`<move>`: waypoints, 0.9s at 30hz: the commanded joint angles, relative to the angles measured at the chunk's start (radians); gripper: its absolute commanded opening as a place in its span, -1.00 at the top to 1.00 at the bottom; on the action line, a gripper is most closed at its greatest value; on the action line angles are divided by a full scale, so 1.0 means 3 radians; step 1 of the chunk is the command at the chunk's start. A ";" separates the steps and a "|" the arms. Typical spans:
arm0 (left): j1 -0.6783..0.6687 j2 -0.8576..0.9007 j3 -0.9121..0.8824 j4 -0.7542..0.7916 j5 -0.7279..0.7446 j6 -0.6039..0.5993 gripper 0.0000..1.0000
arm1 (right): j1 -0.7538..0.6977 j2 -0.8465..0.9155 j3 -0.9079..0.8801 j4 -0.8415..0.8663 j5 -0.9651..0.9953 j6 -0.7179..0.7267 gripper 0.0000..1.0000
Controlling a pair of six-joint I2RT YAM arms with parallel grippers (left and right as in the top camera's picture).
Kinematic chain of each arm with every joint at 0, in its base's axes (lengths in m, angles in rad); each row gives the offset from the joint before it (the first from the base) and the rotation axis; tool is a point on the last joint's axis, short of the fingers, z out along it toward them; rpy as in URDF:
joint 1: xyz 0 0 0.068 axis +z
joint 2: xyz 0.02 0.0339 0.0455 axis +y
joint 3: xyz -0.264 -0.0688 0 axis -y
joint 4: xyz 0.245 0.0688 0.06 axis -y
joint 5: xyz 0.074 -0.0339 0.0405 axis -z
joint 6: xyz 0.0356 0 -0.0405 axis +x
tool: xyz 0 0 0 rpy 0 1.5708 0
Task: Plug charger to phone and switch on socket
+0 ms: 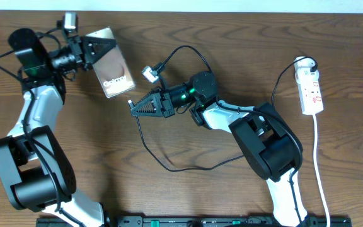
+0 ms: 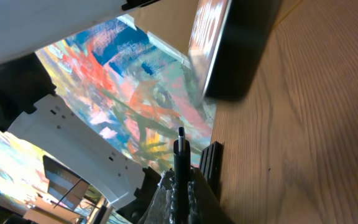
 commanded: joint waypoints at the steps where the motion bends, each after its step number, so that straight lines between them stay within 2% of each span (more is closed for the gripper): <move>1: -0.0118 -0.0050 0.0033 0.0031 0.0112 0.0046 0.85 | 0.0019 -0.0013 0.0010 0.0011 -0.0006 -0.0066 0.98; 27: -0.0141 -0.0050 0.0032 0.0027 0.0112 0.0160 0.85 | -0.0015 -0.0013 0.0010 0.0017 0.0031 -0.0188 0.98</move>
